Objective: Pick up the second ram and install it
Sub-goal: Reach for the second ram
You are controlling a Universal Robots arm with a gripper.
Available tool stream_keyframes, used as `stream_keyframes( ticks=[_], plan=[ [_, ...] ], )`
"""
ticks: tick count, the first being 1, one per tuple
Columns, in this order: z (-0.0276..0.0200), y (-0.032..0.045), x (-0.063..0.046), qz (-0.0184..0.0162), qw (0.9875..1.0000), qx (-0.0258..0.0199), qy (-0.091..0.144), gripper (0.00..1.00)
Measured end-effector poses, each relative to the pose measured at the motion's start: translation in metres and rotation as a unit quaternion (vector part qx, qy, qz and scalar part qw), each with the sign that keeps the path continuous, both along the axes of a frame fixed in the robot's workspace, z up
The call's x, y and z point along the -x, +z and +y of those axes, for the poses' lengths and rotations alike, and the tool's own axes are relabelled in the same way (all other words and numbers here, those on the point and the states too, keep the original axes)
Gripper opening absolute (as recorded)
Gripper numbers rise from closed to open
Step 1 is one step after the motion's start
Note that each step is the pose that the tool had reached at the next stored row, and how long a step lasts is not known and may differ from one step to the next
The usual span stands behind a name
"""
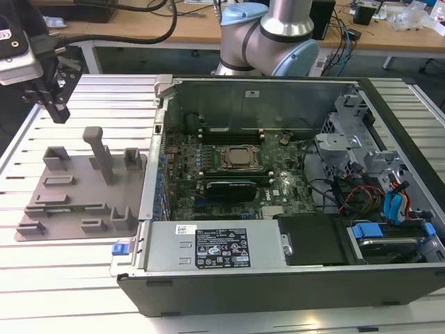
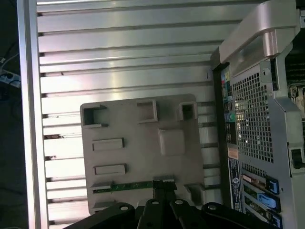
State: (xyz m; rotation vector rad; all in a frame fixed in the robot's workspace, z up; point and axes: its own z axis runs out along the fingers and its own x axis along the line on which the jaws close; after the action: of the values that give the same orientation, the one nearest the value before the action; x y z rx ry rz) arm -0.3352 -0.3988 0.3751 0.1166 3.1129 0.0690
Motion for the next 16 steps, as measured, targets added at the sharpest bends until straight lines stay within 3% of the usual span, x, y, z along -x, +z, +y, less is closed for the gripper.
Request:
stream_keyframes(
  ticks=[4,6,9,12,16],
  plan=[
    [-0.0017,-0.004,0.011,0.0001,1.0,0.0001,0.0,0.1],
    [-0.011,-0.0051,0.013,0.0,1.0,0.0021,0.0,0.1],
    [-0.0263,-0.0062,0.014,0.0,1.0,0.0099,0.0,0.1],
    [-0.029,-0.0137,0.017,0.0,0.9999,0.0107,0.0,0.1],
    [-0.0291,-0.0146,0.017,0.0,0.9999,0.0107,0.0,0.1]
  ],
)
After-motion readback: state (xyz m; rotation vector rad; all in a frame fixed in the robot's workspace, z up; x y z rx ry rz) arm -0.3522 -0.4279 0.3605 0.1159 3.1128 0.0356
